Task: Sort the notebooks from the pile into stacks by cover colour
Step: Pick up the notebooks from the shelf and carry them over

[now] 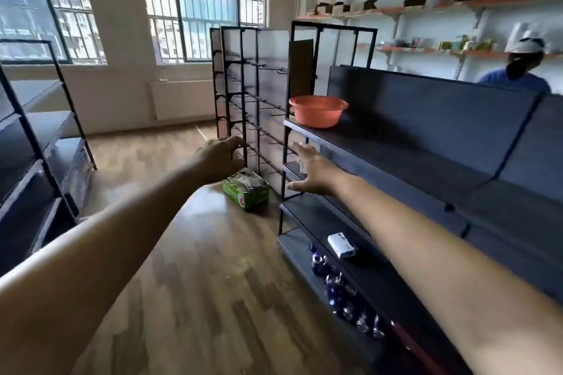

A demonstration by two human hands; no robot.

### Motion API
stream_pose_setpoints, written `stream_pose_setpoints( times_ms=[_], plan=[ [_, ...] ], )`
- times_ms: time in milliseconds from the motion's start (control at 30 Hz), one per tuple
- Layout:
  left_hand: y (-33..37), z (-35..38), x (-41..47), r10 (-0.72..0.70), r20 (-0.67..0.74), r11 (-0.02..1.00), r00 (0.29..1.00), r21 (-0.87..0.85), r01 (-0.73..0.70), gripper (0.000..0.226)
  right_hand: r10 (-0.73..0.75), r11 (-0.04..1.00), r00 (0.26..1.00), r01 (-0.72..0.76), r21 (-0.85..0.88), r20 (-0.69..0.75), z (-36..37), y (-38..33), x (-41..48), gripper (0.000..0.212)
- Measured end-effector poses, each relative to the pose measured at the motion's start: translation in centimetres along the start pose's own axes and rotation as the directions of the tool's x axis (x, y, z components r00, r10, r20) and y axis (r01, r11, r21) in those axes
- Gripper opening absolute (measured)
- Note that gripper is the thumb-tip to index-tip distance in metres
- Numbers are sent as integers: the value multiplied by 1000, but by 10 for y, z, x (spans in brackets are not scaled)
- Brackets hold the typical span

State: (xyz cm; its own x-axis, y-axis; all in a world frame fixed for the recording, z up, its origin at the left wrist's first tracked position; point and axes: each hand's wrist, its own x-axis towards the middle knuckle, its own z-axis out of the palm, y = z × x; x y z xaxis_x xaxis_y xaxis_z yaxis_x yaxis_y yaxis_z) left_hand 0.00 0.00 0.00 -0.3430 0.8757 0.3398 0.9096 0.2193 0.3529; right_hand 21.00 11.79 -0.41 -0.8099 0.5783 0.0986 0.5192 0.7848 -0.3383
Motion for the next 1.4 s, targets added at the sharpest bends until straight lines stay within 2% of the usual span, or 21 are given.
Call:
stream_pose_setpoints(
  times_ms=[133, 233, 400, 500, 667, 800, 1033, 1233, 1400],
  plan=[
    [47, 48, 3, 115, 83, 989, 990, -107, -106, 42, 140, 990, 990, -140, 3, -1, 12, 43, -36, 103],
    [83, 93, 1, 208, 163, 968, 964, -178, -178, 45, 246, 969, 969, -246, 0, 28, 25, 82, -72, 104],
    [132, 149, 1, 312, 300, 946, 901, -183, -267, 49, 387, 922, 922, -387, 23, -21, 22, 146, -133, 105],
    [165, 170, 2, 348, 314, 936, 883, -164, -311, 51, 456, 890, 890, -456, 2, -21, 17, 179, -172, 103],
    [242, 201, 18, 441, 393, 897, 807, -160, -412, 52, 548, 836, 834, -549, 2, -57, -12, 242, -236, 102],
    [319, 233, 28, 524, 396, 852, 754, -217, -477, 53, 609, 788, 782, -616, -10, -134, -31, 289, -292, 98],
    [439, 289, 13, 667, 444, 743, 599, -331, -582, 53, 704, 698, 680, -715, 25, -205, -63, 353, -389, 94],
    [516, 311, 11, 711, 472, 692, 522, -335, -640, 58, 778, 607, 580, -793, 53, -240, -68, 383, -450, 92],
    [561, 333, 7, 763, 463, 633, 451, -396, -665, 59, 821, 545, 522, -837, 42, -232, -55, 393, -459, 88]
  ],
)
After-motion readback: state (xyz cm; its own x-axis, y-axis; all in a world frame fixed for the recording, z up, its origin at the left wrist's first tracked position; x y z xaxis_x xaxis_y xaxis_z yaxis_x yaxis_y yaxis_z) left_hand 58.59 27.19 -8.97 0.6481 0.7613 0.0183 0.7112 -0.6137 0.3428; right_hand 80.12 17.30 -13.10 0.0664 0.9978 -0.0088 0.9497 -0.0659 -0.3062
